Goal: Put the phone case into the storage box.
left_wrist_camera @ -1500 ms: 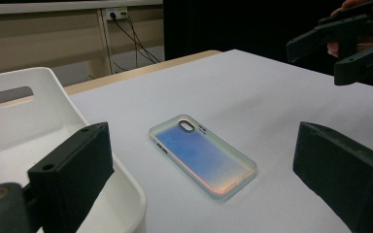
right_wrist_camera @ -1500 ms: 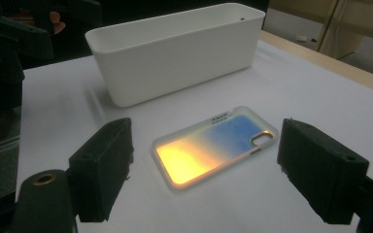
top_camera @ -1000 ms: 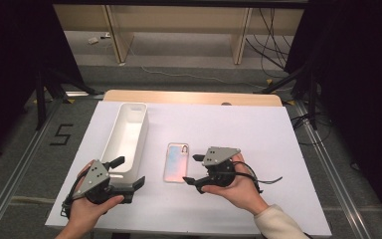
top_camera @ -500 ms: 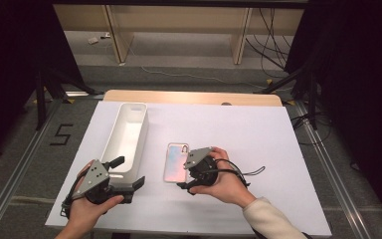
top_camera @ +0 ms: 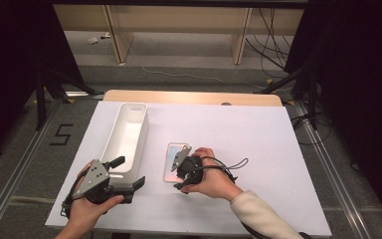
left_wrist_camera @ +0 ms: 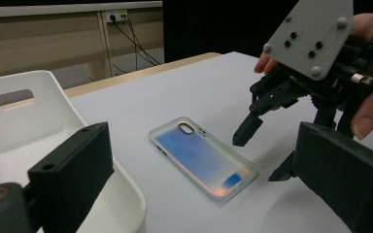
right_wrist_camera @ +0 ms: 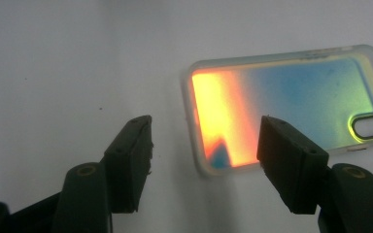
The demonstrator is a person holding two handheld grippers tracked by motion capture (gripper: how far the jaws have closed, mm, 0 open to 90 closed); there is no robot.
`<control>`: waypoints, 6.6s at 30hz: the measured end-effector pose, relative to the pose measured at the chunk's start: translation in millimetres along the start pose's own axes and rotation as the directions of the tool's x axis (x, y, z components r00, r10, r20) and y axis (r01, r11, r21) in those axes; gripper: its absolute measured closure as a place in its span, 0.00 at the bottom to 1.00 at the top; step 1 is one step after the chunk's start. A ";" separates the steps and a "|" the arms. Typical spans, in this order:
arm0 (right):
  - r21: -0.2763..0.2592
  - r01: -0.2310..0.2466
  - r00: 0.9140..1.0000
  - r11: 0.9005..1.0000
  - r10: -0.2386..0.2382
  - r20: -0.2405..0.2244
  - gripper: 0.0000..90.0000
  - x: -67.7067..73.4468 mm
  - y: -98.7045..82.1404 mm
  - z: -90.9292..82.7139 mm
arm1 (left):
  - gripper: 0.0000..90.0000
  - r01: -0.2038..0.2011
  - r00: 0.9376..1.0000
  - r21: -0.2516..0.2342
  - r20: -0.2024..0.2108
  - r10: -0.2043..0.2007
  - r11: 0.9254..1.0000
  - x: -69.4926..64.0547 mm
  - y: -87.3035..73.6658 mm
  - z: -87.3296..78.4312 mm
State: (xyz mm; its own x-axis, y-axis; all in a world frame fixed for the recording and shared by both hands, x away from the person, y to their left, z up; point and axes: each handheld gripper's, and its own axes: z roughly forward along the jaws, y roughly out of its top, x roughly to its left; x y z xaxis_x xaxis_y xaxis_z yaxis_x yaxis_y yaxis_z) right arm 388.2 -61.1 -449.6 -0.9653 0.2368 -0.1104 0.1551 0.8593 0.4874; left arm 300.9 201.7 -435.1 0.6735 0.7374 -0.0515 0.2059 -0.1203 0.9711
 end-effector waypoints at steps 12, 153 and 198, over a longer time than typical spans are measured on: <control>0.103 0.027 1.000 0.994 -0.026 -0.016 0.51 -3.8 16.5 19.5 | 0.07 0.003 1.000 -0.006 -0.003 -0.003 1.000 0.7 0.9 -1.6; -0.255 0.234 0.967 0.938 -0.198 0.157 1.00 39.5 -32.9 -70.1 | 0.08 -0.001 1.000 0.005 -0.005 0.001 1.000 1.3 -1.1 0.5; -0.246 0.278 0.958 0.928 -0.247 0.148 1.00 58.8 -28.8 -70.3 | 0.24 -0.037 0.999 0.149 0.022 0.034 0.988 -24.8 68.3 85.6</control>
State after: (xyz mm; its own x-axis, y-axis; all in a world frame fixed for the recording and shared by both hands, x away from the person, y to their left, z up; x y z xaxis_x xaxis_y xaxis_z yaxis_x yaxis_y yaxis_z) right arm 312.2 -103.7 -409.2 -0.9315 0.0814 -0.3545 -0.1760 0.7520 0.6352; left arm 359.1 118.3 -387.4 0.6955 0.7182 -0.0234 0.2842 -0.2450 0.9269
